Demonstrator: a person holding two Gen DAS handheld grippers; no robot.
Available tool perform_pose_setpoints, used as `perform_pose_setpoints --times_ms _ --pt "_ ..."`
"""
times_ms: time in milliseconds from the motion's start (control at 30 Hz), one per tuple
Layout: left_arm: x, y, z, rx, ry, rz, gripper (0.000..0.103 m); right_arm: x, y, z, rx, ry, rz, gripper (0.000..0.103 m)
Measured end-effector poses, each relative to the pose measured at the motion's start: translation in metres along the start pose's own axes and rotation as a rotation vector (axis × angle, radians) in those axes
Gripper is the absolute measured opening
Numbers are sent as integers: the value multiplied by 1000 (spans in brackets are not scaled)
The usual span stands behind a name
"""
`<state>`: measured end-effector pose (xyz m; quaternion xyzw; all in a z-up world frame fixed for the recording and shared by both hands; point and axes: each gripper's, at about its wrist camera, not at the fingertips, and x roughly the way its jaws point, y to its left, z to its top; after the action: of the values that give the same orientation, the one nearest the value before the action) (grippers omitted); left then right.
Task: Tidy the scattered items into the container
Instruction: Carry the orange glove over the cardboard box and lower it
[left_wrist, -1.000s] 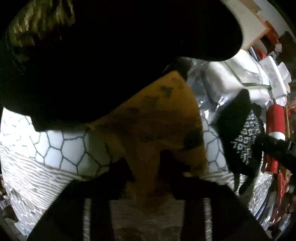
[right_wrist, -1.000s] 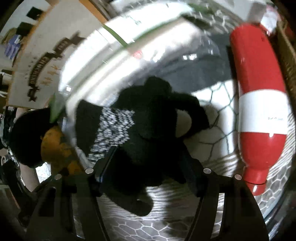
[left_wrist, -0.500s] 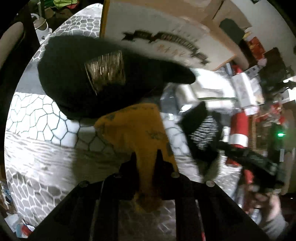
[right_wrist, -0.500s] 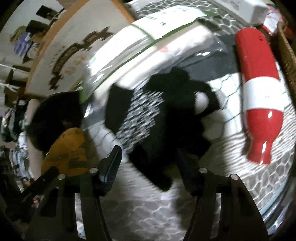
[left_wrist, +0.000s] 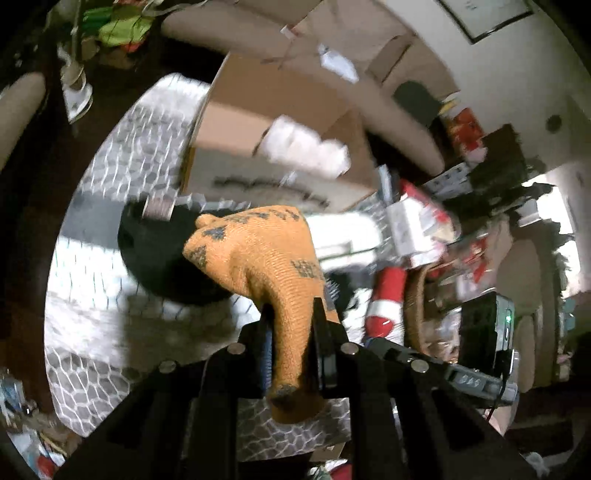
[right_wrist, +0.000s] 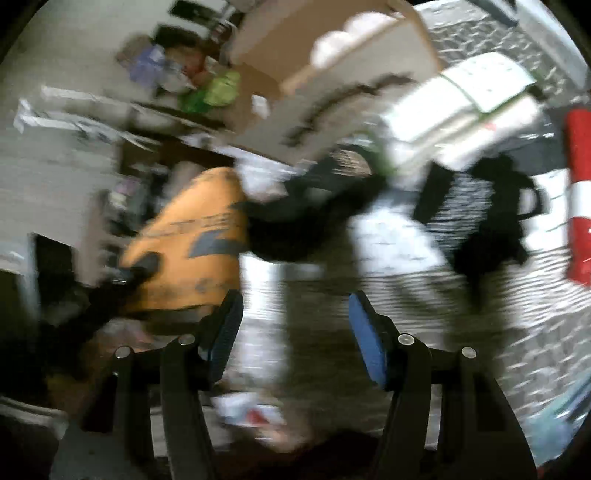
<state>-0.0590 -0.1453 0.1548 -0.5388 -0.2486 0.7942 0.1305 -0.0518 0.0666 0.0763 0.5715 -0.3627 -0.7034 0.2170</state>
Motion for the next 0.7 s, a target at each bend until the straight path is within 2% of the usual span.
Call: perform_pose_setpoints --times_ms 133,200,233,333,367,400,433,467,533,633,700 --pt "-43 -21 21 41 -17 -110 17 -26 38 22 46 -24 210 65" --pt "-60 -31 27 62 -8 -169 17 -28 54 31 54 -31 270 67" --pt "-69 -35 30 76 -5 -193 17 -27 64 36 64 -24 320 72" --pt "-87 -45 38 125 -4 -219 17 -19 84 39 122 9 470 73" --pt "-91 -47 41 140 -1 -221 17 -18 91 38 127 2 502 69" --pt "-94 -48 44 155 1 -216 17 -18 98 36 123 -16 516 52" --pt "-96 -49 48 167 3 -215 17 -18 104 35 115 -25 514 28" --pt "-96 -50 52 180 3 -211 17 -17 109 35 108 -25 500 21" --pt "-91 -47 60 200 15 -206 17 -18 117 38 92 -44 450 15" --pt "-76 -47 75 222 19 -183 17 -21 123 55 63 -52 383 14" --pt "-63 -50 87 239 11 -139 23 -26 125 78 31 -49 341 14"
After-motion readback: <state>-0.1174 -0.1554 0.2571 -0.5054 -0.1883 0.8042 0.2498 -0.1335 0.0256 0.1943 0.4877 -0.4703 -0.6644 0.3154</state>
